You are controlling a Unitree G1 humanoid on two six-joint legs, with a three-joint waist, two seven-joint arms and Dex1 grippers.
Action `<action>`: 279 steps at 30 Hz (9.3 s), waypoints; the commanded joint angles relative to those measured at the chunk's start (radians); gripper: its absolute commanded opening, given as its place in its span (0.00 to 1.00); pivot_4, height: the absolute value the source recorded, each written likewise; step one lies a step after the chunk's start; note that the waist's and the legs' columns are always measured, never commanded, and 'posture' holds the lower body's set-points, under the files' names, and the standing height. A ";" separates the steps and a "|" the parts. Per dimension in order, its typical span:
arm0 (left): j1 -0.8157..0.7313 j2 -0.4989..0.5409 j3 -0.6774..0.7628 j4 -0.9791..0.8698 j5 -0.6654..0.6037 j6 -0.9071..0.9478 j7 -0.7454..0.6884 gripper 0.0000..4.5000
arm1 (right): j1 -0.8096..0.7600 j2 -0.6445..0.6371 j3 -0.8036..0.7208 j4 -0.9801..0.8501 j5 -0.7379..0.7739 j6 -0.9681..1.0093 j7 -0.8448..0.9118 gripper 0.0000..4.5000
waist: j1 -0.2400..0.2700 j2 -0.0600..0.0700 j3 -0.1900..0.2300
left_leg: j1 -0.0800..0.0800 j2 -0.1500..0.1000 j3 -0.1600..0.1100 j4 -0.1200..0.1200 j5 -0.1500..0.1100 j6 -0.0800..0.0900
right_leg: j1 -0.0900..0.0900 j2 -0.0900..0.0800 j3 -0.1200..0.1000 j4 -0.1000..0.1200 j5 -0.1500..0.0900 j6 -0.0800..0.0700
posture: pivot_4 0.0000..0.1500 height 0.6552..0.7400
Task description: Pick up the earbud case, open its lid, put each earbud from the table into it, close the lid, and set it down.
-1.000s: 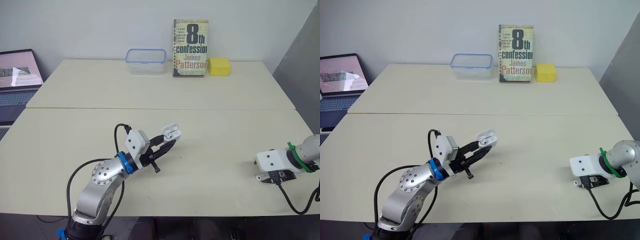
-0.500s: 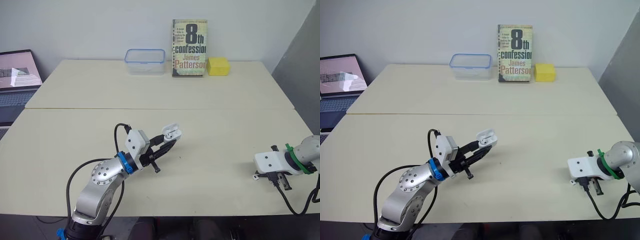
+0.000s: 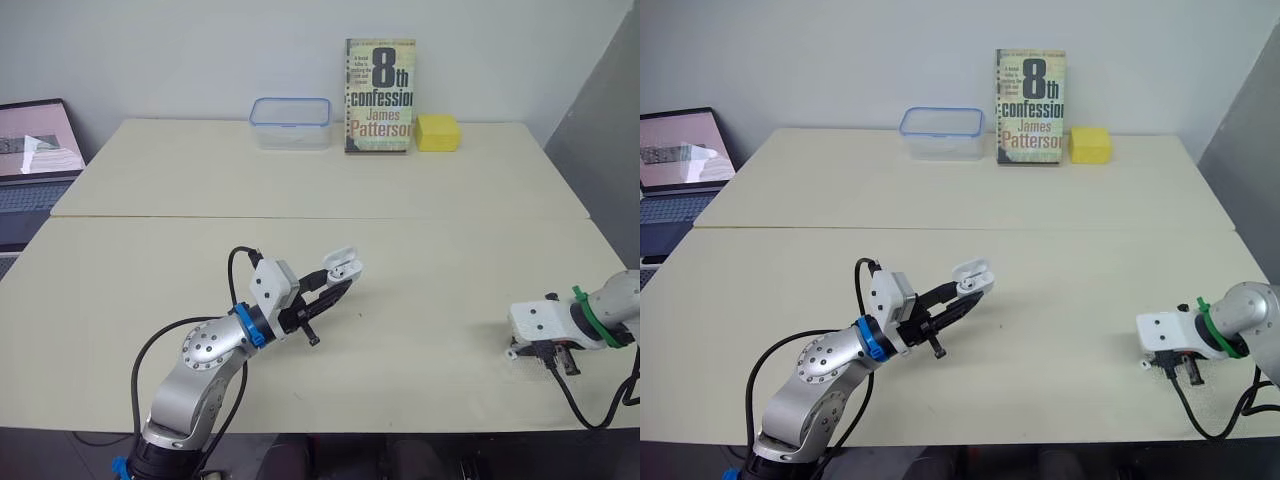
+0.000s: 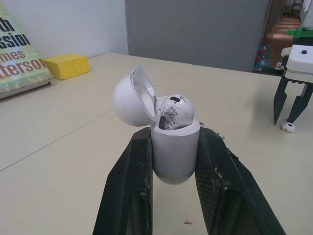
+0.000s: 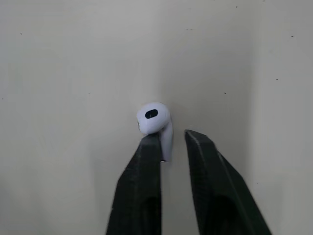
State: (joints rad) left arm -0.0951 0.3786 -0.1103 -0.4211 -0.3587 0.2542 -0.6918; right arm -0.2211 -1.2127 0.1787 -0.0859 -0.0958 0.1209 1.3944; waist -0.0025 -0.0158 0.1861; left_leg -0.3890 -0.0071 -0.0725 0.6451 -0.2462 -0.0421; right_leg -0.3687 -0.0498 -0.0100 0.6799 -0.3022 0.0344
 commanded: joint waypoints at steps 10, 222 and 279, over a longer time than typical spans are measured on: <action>-0.005 0.000 0.009 -0.028 -0.021 -0.012 -0.002 0.18 | 0.012 -0.035 -0.033 -0.131 0.044 0.133 0.007 0.39 | 0.000 0.000 0.000 | -0.001 0.000 0.000 0.000 0.000 0.000 | 0.000 0.000 0.000 0.000 0.000 0.000 | 1.00 1.00; -0.221 -0.071 -0.023 0.127 -0.093 0.062 -0.103 0.18 | -0.752 0.525 0.058 0.057 0.399 0.407 0.005 0.00 | -0.003 0.000 0.000 | -0.008 0.000 -0.004 0.000 0.000 0.000 | -0.007 0.000 -0.002 0.001 0.000 -0.001 | 1.00 1.00; 0.014 0.564 0.324 0.020 -0.068 0.115 -0.360 1.00 | -0.251 0.136 -0.167 -0.110 0.402 0.145 -0.063 0.99 | 0.000 -0.001 0.002 | -0.009 0.000 -0.004 -0.001 0.000 -0.001 | -0.007 -0.003 -0.001 -0.001 0.001 0.001 | 1.00 1.00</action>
State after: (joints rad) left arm -0.0760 0.9265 0.1869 -0.3811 -0.4183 0.3871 -1.0410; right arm -0.4548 -1.0603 0.0401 -0.1869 0.3051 0.2878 1.3247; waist -0.0029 -0.0164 0.1879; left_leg -0.3975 -0.0066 -0.0767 0.6443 -0.2459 -0.0434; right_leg -0.3758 -0.0529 -0.0114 0.6796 -0.3014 0.0349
